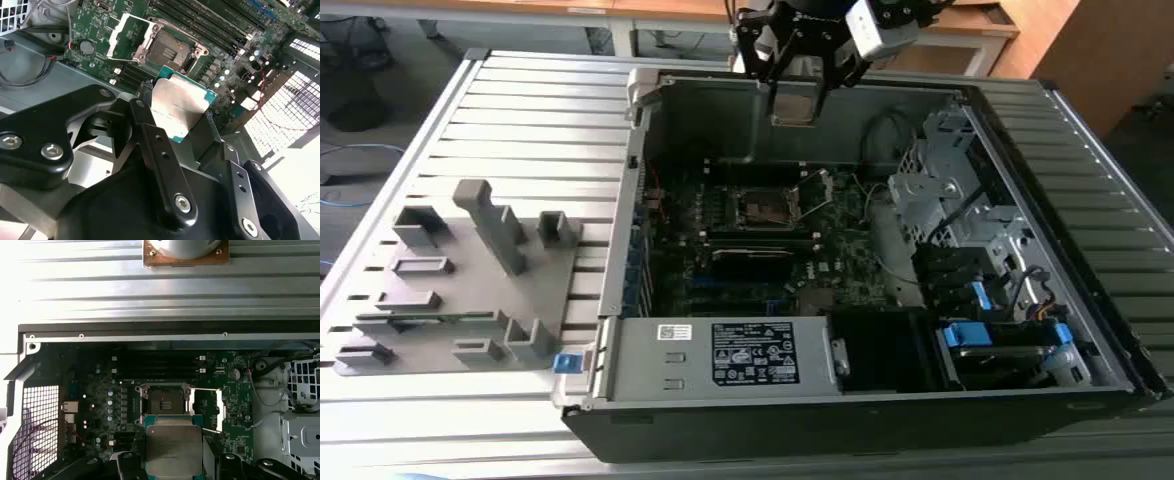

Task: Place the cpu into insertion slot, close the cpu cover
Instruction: 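Place the cpu into insertion slot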

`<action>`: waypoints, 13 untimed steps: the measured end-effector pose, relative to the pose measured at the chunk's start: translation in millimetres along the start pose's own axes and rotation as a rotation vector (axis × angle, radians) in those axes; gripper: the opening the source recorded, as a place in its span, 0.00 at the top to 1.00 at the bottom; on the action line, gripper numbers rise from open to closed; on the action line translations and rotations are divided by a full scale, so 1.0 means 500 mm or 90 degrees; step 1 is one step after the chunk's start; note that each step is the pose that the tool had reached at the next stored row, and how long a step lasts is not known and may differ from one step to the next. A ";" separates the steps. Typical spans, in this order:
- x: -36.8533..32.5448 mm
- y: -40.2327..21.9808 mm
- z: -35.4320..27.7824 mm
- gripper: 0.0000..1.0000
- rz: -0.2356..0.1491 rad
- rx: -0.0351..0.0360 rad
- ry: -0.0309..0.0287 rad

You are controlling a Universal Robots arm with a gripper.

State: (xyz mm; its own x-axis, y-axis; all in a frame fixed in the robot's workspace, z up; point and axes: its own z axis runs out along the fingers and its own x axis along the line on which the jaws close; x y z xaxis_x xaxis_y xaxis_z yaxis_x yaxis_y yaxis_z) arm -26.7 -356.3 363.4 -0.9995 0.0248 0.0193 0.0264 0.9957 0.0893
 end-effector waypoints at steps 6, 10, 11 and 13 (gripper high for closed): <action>0.000 0.001 -0.001 0.46 0.000 0.0011 0.0000; 0.000 0.001 0.000 0.46 0.000 0.0011 0.0000; 0.000 0.001 0.000 0.46 0.000 0.0011 0.0000; 0.000 0.001 0.000 0.46 0.000 0.0011 0.0000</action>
State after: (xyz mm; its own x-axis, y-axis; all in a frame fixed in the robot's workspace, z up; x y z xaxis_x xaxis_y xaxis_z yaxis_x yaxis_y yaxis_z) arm -26.7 -355.9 363.5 -0.9995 0.0248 0.0193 0.0264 0.9958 0.0876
